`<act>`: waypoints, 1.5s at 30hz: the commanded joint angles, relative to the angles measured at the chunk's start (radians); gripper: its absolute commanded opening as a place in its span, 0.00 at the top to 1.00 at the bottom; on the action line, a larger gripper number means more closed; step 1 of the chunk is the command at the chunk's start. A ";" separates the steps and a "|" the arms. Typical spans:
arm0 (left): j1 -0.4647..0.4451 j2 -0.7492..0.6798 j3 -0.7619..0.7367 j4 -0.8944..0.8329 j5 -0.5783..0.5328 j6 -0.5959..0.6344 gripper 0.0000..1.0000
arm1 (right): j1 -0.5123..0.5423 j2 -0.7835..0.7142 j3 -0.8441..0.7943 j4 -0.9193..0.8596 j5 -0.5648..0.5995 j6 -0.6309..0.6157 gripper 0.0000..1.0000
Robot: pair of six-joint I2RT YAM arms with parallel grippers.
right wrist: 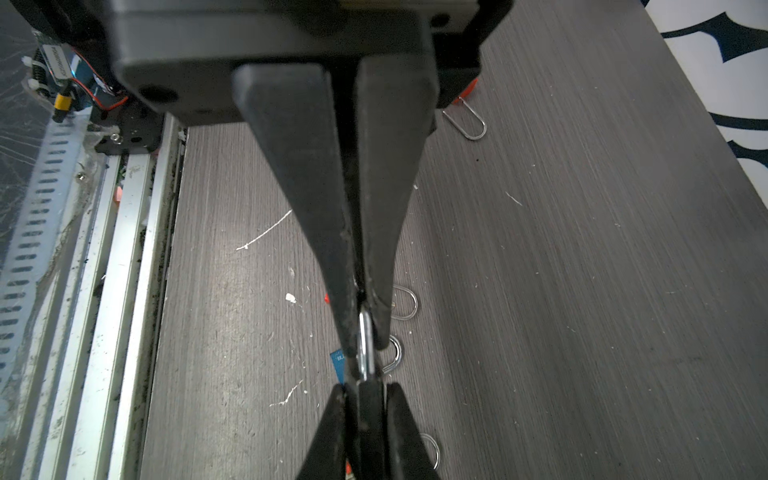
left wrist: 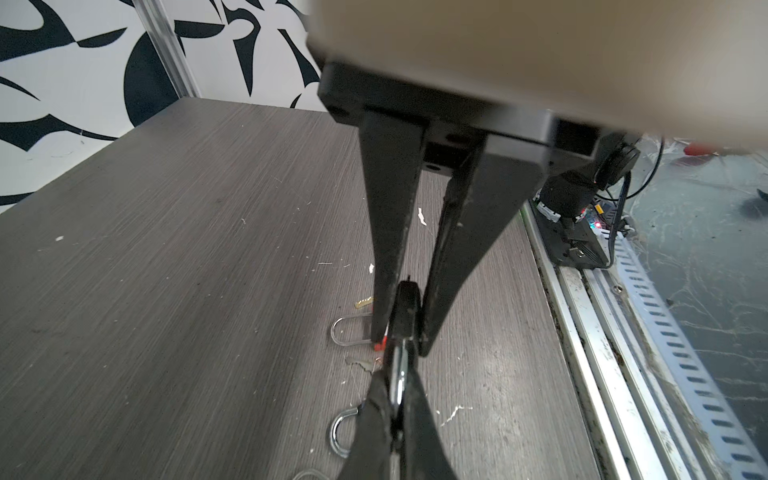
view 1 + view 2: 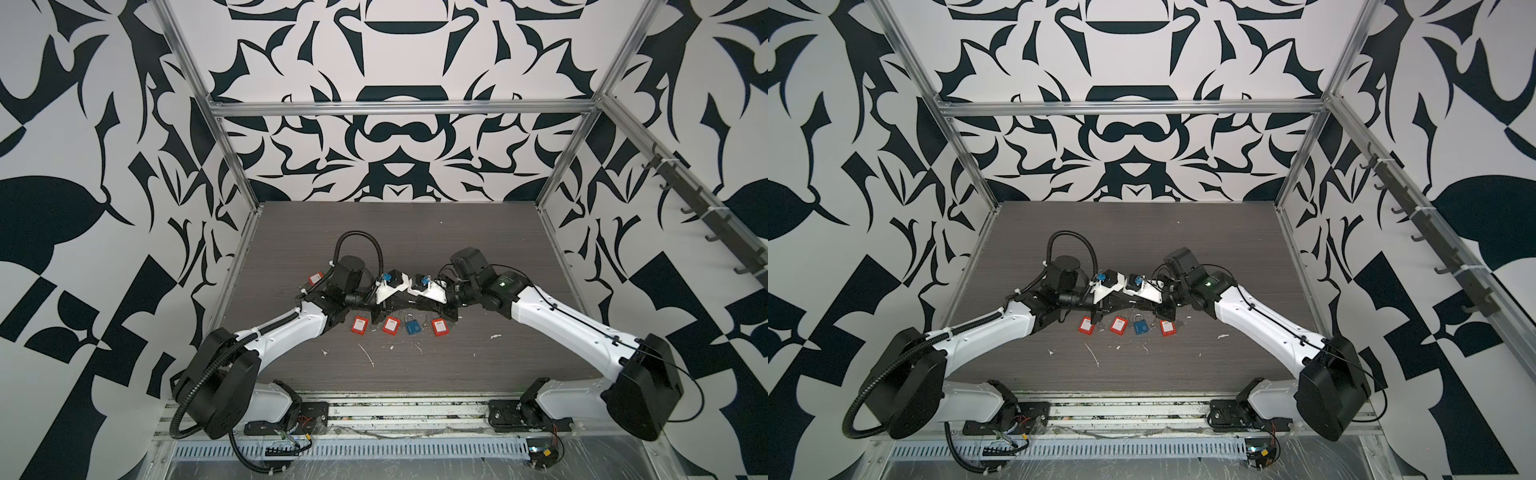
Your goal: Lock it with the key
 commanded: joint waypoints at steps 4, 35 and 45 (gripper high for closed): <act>-0.083 -0.001 -0.033 0.113 0.195 -0.007 1.00 | 0.061 -0.007 0.096 0.543 -0.206 0.064 1.00; 0.005 -0.032 0.278 -0.587 0.039 0.352 1.00 | 0.024 -0.269 -0.020 -0.152 0.047 0.091 0.69; -0.025 -0.042 0.276 -0.586 0.013 0.364 1.00 | 0.024 -0.166 0.011 -0.141 0.049 0.111 0.78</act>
